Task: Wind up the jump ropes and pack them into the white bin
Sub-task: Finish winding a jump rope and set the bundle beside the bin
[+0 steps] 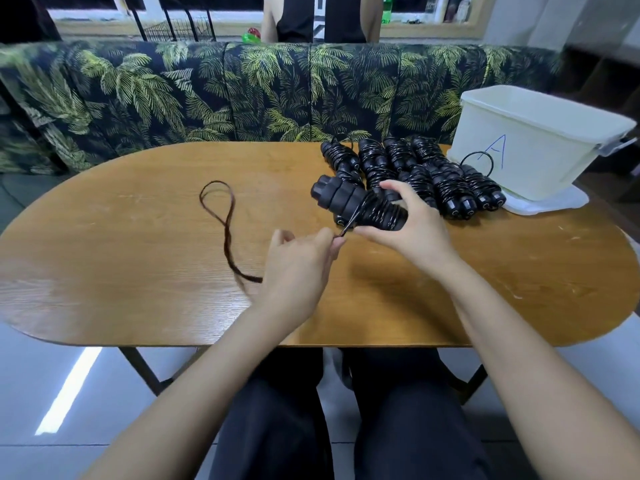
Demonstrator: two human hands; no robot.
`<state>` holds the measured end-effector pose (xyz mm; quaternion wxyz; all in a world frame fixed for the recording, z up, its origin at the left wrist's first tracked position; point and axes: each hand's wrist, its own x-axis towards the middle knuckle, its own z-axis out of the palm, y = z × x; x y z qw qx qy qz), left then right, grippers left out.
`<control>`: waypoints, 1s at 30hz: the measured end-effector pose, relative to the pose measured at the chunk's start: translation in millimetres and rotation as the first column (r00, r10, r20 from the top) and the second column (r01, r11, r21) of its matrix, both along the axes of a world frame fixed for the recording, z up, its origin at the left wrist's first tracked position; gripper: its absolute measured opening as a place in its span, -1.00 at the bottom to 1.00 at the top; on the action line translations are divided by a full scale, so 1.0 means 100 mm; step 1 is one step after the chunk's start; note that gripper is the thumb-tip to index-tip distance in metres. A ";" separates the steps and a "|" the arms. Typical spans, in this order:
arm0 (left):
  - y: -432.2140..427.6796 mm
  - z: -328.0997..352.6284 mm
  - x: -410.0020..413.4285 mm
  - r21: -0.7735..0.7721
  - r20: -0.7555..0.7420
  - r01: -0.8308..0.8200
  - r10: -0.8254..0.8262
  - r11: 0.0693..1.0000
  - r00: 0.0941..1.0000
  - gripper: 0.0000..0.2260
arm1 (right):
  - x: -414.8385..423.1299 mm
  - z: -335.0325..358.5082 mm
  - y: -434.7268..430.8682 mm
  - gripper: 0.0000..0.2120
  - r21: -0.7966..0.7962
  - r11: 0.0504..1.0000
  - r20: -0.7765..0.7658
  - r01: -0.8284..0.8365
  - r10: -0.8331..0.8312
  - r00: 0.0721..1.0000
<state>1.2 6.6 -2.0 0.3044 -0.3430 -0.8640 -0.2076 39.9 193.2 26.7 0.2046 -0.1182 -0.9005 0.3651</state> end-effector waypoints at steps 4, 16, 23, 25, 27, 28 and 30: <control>-0.08 -0.17 -0.13 0.199 0.430 0.285 -0.344 0.938 0.835 -0.69 | 0.08 0.01 0.02 -0.46 -0.417 0.881 -0.073 -0.223 0.213 0.974; -0.19 0.30 -0.65 -0.478 0.206 0.411 -0.357 0.776 0.911 -0.76 | 0.41 0.15 0.01 -0.45 0.165 0.780 0.383 -0.604 0.514 0.768; -0.01 0.39 -0.55 -0.515 -0.236 0.132 -0.288 0.847 0.928 -0.78 | 0.22 0.01 -0.05 -0.40 0.679 0.703 0.180 -0.214 0.123 0.976; 0.05 0.30 -0.48 -0.418 -0.267 0.075 -0.202 0.906 0.942 -0.75 | 0.14 -0.06 -0.04 -0.40 0.713 0.700 0.064 -0.051 0.008 0.998; 0.10 0.22 -0.37 -0.302 -0.229 0.064 -0.137 0.951 0.964 -0.72 | 0.07 -0.12 -0.05 -0.41 0.688 0.723 -0.050 0.064 -0.041 0.998; 0.12 0.18 -0.34 -0.237 -0.206 0.057 -0.107 0.970 0.973 -0.72 | 0.05 -0.14 -0.06 -0.41 0.643 0.759 -0.094 0.098 -0.049 0.994; 0.15 0.11 -0.28 -0.145 -0.153 0.024 -0.046 0.989 0.987 -0.71 | 0.02 -0.15 -0.08 -0.41 0.502 0.853 -0.156 0.144 -0.075 0.985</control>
